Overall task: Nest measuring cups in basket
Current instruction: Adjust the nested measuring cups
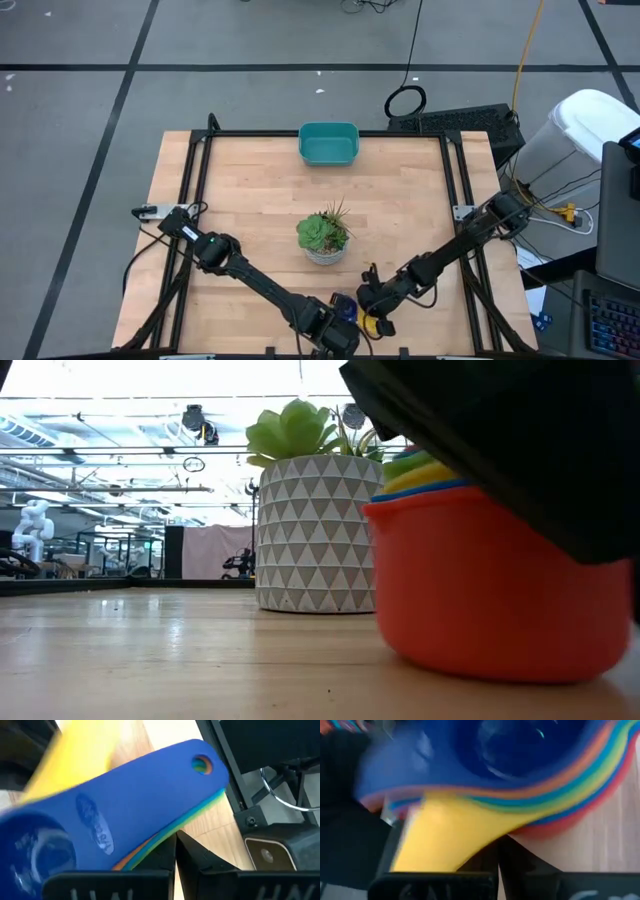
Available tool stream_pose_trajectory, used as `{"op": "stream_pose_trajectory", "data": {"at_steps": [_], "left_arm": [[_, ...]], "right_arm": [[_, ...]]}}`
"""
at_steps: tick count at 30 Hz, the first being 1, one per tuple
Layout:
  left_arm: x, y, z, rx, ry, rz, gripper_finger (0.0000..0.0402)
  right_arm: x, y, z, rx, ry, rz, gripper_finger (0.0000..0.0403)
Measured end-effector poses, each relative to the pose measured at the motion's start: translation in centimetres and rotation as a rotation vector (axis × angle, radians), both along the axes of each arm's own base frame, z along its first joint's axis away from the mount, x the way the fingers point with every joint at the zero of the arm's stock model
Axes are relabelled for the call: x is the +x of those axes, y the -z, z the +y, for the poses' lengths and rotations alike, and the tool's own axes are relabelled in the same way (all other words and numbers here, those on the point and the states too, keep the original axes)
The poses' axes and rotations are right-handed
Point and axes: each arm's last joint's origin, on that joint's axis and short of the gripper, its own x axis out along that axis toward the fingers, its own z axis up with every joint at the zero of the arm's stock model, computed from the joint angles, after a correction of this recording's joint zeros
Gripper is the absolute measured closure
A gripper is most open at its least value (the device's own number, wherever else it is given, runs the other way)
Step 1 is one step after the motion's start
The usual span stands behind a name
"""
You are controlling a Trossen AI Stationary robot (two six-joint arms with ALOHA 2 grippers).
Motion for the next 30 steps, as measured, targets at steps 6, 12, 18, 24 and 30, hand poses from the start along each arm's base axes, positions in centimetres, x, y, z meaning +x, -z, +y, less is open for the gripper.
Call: {"op": "stream_pose_trajectory", "data": {"at_steps": [6, 12, 18, 24, 30], "left_arm": [[0.2, -0.1, -0.1, -0.011, -0.001, -0.018, 0.0392], [0.2, -0.1, 0.0, -0.011, -0.004, -0.017, 0.0392], [0.2, -0.1, 0.1, -0.008, -0.006, -0.012, 0.0392], [0.4, -0.1, 0.5, -0.004, -0.008, -0.014, 0.0392], [0.6, -0.1, 0.7, 0.008, -0.016, -0.021, 0.0392]], "right_arm": [[0.7, -1.0, 0.4, 0.022, 0.005, -0.034, 0.0403], [0.8, -1.1, 0.5, 0.037, 0.020, -0.033, 0.0403], [0.8, -1.2, 0.6, 0.045, 0.055, -0.036, 0.0403], [0.6, -1.2, 1.0, 0.036, 0.099, -0.052, 0.0403], [0.4, -1.3, 1.4, 0.046, 0.116, -0.066, 0.0403]]}}
